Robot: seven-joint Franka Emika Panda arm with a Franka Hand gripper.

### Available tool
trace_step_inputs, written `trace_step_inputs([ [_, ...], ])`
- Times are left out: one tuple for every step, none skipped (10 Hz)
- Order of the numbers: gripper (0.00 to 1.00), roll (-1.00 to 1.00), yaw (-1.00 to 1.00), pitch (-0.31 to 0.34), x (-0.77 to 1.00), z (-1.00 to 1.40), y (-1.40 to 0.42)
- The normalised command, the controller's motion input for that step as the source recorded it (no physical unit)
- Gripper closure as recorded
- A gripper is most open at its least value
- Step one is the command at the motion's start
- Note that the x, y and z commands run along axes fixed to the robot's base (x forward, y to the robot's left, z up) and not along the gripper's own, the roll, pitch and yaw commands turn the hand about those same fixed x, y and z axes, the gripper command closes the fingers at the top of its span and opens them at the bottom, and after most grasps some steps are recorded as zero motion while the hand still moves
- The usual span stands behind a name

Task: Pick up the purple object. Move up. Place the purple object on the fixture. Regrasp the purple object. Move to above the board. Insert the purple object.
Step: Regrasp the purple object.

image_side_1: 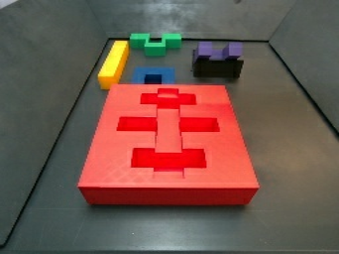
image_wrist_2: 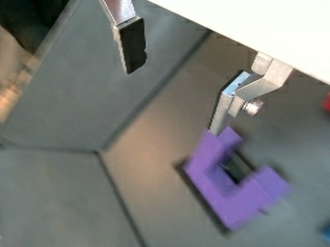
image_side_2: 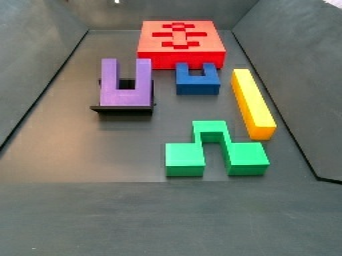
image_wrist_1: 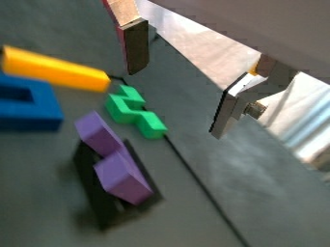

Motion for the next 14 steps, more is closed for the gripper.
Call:
trace_step_inputs([
  [0.00,1.00,-0.27,0.043,0.21,-0.05,-0.28],
  [0.00,0.53,-0.53,0.543,0.00,-0.25,-0.31],
  [0.00,0.24,-0.62,0.640,-0.02,-0.30,-0.29],
  [0.00,0.13,-0.62,0.663,0.00,-0.33,-0.29],
  [0.00,0.00,-0.47,0.717,0.09,-0.34,-0.27],
  [0.00,0.04,-0.31,0.600,0.43,-0.38,-0.12],
  [0.00,0.00,-0.13,0.280,0.60,-0.64,0.00],
  [0.00,-0.10,0.09,-0.103,0.25,-0.65,0.25],
  [0.00,0.00,0.38,-0.097,0.29,-0.58,0.29],
  [0.00,-0.16,0.26,0.000,0.07,-0.43,0.23],
  [0.00,-0.23,0.17,-0.049,0.00,-0.23,0.16],
  [0.00,-0.25,0.18,-0.031,0.00,-0.21,0.18],
  [0.00,-0.15,0.17,0.000,0.00,-0.20,0.18],
  [0.00,-0.17,0.10,-0.006,-0.17,-0.20,0.24],
])
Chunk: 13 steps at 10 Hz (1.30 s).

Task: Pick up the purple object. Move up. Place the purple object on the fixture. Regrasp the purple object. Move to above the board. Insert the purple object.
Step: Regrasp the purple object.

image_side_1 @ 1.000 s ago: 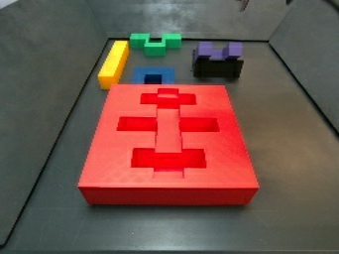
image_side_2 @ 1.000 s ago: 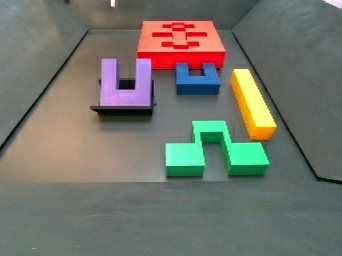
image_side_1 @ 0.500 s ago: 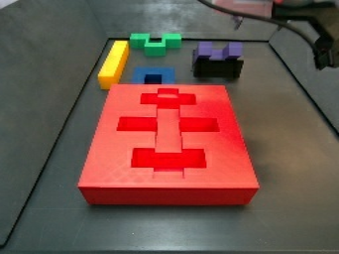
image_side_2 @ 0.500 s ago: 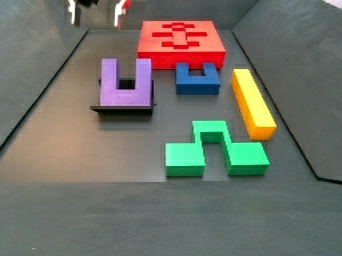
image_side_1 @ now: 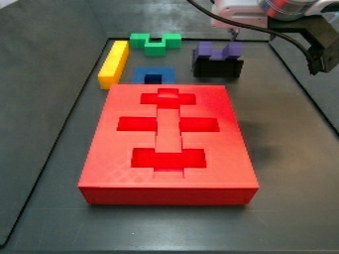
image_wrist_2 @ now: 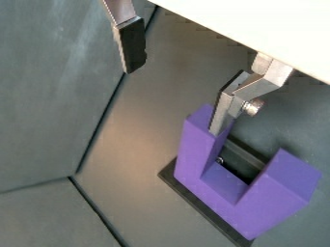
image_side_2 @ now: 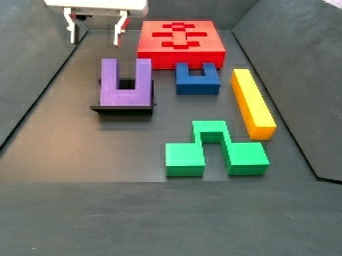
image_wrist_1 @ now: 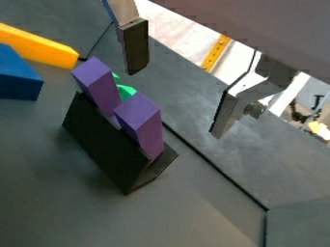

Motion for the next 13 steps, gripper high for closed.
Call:
trace_step_inputs([
  [0.00,-0.15,0.14,-0.009,-0.23,-0.24,0.27],
  [0.00,-0.10,0.14,0.000,-0.15,-0.27,0.16],
  [0.00,0.00,0.20,0.000,0.00,-0.33,0.00],
  [0.00,0.09,0.18,-0.023,-0.08,-0.38,0.00],
  [0.00,0.07,0.15,-0.006,-0.03,-0.38,0.00],
  [0.00,0.04,0.08,0.000,0.00,-0.30,0.00],
  [0.00,0.06,0.04,0.009,0.00,-0.13,0.07],
  [0.00,0.02,0.01,0.051,0.00,-0.02,0.24],
  [0.00,0.17,0.02,0.040,0.00,-0.15,0.21],
  [0.00,0.26,0.02,0.040,0.00,-0.17,0.15],
  [0.00,0.18,0.00,0.000,-0.05,-0.07,0.00],
  [0.00,0.00,0.00,0.000,0.00,-0.02,0.00],
  [0.00,0.01,0.00,0.000,0.00,0.00,0.00],
])
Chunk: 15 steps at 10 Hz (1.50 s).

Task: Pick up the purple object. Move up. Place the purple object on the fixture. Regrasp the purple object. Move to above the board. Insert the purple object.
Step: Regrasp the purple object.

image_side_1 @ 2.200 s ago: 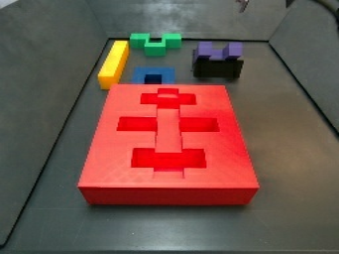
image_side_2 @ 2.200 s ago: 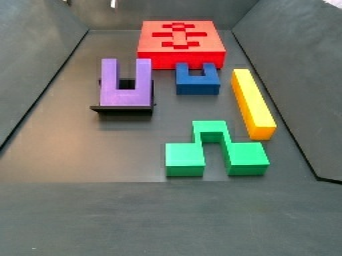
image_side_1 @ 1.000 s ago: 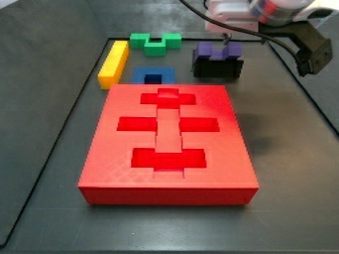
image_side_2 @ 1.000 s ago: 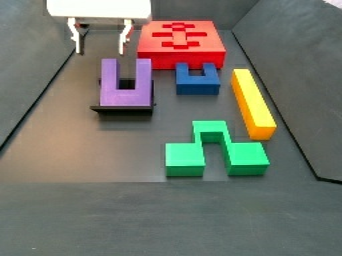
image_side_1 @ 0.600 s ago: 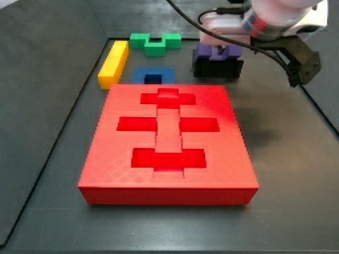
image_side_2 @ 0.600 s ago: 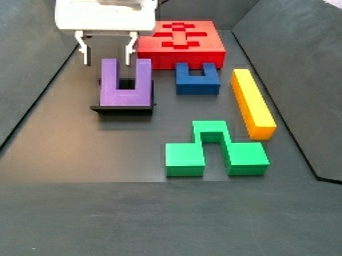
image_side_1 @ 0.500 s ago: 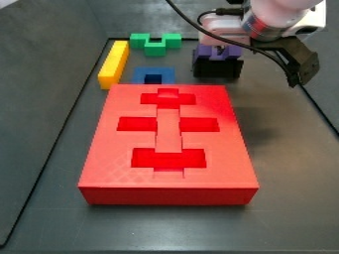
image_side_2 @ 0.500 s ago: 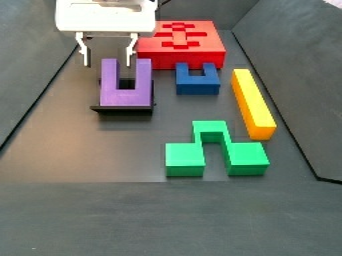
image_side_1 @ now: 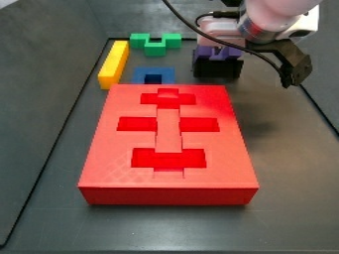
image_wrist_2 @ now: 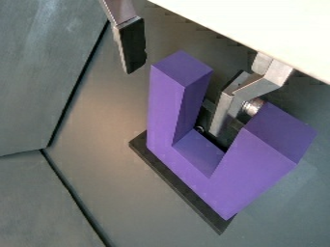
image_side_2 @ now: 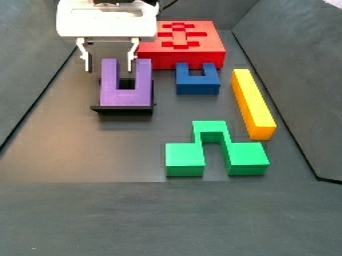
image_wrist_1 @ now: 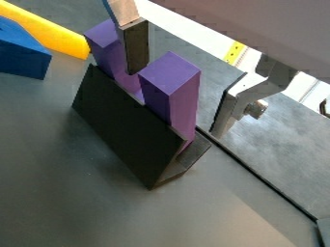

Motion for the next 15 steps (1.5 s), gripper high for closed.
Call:
trace_step_inputs([
  [0.00,0.00,0.00,0.000,0.00,0.00,0.00],
  [1.00,0.00,0.00,0.000,0.00,0.00,0.00],
  [1.00,0.00,0.00,0.000,0.00,0.00,0.00],
  [1.00,0.00,0.00,0.000,0.00,0.00,0.00],
  [1.00,0.00,0.00,0.000,0.00,0.00,0.00],
  [1.00,0.00,0.00,0.000,0.00,0.00,0.00],
  [1.00,0.00,0.00,0.000,0.00,0.00,0.00],
  [1.00,0.00,0.00,0.000,0.00,0.00,0.00],
  [1.00,0.00,0.00,0.000,0.00,0.00,0.00],
  [1.00,0.00,0.00,0.000,0.00,0.00,0.00],
  [1.00,0.00,0.00,0.000,0.00,0.00,0.00],
  [1.00,0.00,0.00,0.000,0.00,0.00,0.00],
  [1.00,0.00,0.00,0.000,0.00,0.00,0.00],
  [1.00,0.00,0.00,0.000,0.00,0.00,0.00],
  [1.00,0.00,0.00,0.000,0.00,0.00,0.00],
])
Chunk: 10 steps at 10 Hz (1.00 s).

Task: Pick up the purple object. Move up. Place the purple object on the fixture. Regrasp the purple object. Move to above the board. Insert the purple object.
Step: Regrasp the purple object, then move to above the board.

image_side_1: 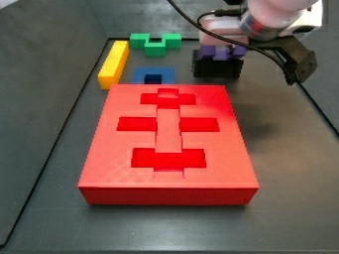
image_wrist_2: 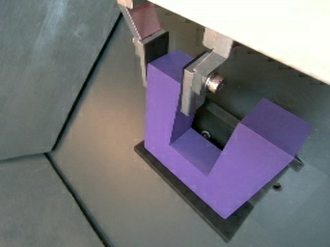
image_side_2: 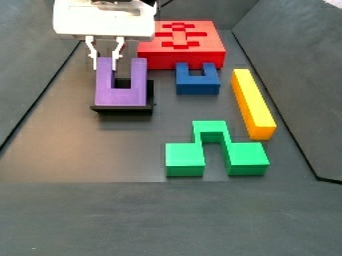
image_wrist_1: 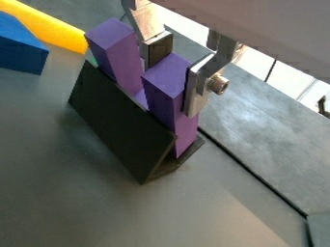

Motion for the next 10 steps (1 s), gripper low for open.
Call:
trace_step_inputs([
  [1.00,0.00,0.00,0.000,0.00,0.00,0.00],
  [1.00,0.00,0.00,0.000,0.00,0.00,0.00],
  [1.00,0.00,0.00,0.000,0.00,1.40,0.00],
  [1.00,-0.08,0.00,-0.035,0.00,1.40,-0.02],
  [1.00,-0.12,0.00,-0.045,-0.02,1.40,-0.01],
  [1.00,-0.09,-0.01,-0.056,-0.03,1.40,0.01],
  [1.00,-0.06,-0.02,-0.031,-0.03,1.40,0.00],
  [1.00,-0.03,-0.03,-0.007,-0.04,1.40,0.00],
  [1.00,-0.02,-0.03,0.006,-0.04,1.40,0.00],
  [1.00,-0.02,-0.03,0.039,-0.01,0.64,-0.01],
])
